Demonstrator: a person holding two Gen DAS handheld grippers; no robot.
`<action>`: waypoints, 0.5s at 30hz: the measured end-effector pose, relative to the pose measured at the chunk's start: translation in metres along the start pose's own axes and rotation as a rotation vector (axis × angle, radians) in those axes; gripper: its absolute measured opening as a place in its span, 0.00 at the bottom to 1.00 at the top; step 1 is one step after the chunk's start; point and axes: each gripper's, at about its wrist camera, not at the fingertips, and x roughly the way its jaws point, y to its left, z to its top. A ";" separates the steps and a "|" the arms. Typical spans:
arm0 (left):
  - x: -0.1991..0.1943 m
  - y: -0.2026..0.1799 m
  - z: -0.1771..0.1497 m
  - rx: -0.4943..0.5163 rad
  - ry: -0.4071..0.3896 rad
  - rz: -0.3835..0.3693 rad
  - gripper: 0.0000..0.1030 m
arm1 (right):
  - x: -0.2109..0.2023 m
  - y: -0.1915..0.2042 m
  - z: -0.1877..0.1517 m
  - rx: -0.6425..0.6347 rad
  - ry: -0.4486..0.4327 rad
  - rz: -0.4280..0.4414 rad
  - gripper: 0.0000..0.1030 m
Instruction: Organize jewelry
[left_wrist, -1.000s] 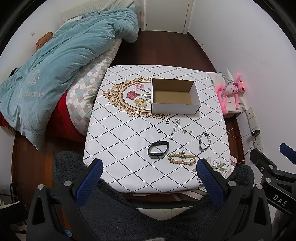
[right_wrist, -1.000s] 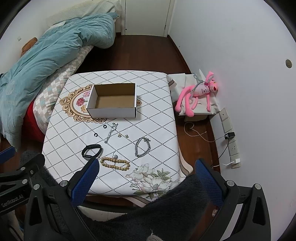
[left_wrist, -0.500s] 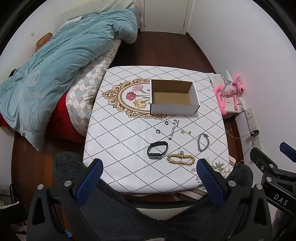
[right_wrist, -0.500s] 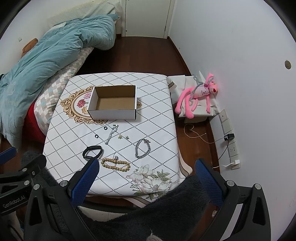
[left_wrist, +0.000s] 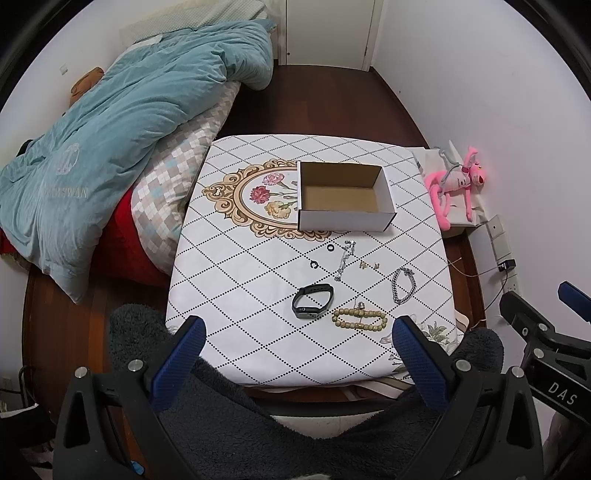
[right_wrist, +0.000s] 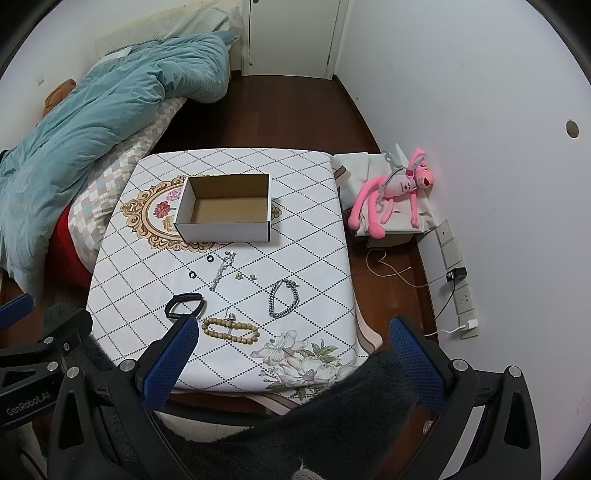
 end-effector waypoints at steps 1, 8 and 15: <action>0.000 0.000 0.001 0.000 0.000 0.001 1.00 | 0.000 0.000 0.001 -0.001 0.000 -0.001 1.00; 0.001 0.002 0.000 0.002 -0.002 -0.003 1.00 | -0.001 0.000 0.001 -0.002 -0.001 0.000 1.00; -0.002 0.003 0.000 0.002 -0.014 -0.007 1.00 | -0.002 -0.001 -0.001 0.001 -0.005 -0.001 1.00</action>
